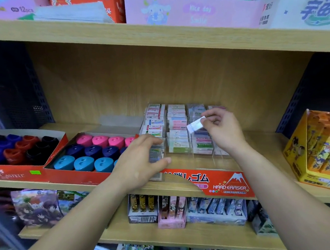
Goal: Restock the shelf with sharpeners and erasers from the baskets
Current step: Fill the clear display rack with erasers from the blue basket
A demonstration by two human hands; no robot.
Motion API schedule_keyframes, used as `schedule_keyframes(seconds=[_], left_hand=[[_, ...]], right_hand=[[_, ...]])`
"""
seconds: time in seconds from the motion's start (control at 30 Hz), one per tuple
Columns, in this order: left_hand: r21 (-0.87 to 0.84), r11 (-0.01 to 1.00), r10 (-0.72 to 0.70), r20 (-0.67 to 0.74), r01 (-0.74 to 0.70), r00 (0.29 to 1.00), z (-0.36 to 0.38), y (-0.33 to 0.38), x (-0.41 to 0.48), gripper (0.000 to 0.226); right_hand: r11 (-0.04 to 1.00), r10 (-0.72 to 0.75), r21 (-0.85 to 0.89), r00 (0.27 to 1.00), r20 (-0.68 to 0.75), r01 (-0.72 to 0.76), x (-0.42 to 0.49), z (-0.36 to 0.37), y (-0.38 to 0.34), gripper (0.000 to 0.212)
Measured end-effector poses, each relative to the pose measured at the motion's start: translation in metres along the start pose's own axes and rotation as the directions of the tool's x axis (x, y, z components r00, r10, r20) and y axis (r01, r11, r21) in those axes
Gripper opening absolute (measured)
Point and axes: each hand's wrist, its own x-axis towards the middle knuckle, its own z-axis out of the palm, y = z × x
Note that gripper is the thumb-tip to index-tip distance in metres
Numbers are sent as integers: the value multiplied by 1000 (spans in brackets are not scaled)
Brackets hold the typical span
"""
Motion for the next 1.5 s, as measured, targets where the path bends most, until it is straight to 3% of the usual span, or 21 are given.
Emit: schedule_keyframes(seconds=[0.1,0.23,0.4,0.53,0.7,0.83,0.93,1.03,1.17,1.27,1.4,1.5], left_hand=[[-60,998,-16,7,17,1000,-3,0,-1,67],[-136,990,-31,-20,28,999,-17,-4,-8,69],[-56,998,-42,-40,39,998,-35,-20,-28,65],[-18,1000,-11,-4,11,1000,-37,-24,-42,67],[-32,999,-18,-38,17,999,-41,-24,-51,63],[-37,999,-30,-81,27,996,-49,-27,-66,56],[-74,996,-66,-143,56,988,-58,-30,-92,49],[-160,981,-140,-190,110,972,-62,-46,-135,41],[-244,924,-343,-183,296,921,-50,-85,-200,38],[-213,831,-532,-37,514,846,-25,-131,-248,36],[-106,671,-709,198,733,677,15,-195,-309,75],[-13,620,-747,298,785,595,38,-230,-343,105]], right_hand=[[997,-40,65,999,-35,42,-6,6,-12,15],[989,-76,139,979,190,50,-26,22,-32,7],[997,-81,34,936,343,74,-42,56,-39,10],[972,-95,-153,898,431,176,-46,74,-36,8],[858,-187,-352,866,463,374,-51,76,-37,8],[858,-141,-369,855,499,357,-54,72,-45,15],[849,-193,-403,911,364,341,-72,71,-56,21],[879,-292,-297,914,283,373,-119,82,-77,17],[917,-297,-117,849,438,381,-191,128,-81,18],[930,-186,-134,753,632,342,-233,174,-68,24],[924,-36,-201,598,800,324,-274,244,-33,29],[922,81,-251,487,870,296,-295,297,5,32]])
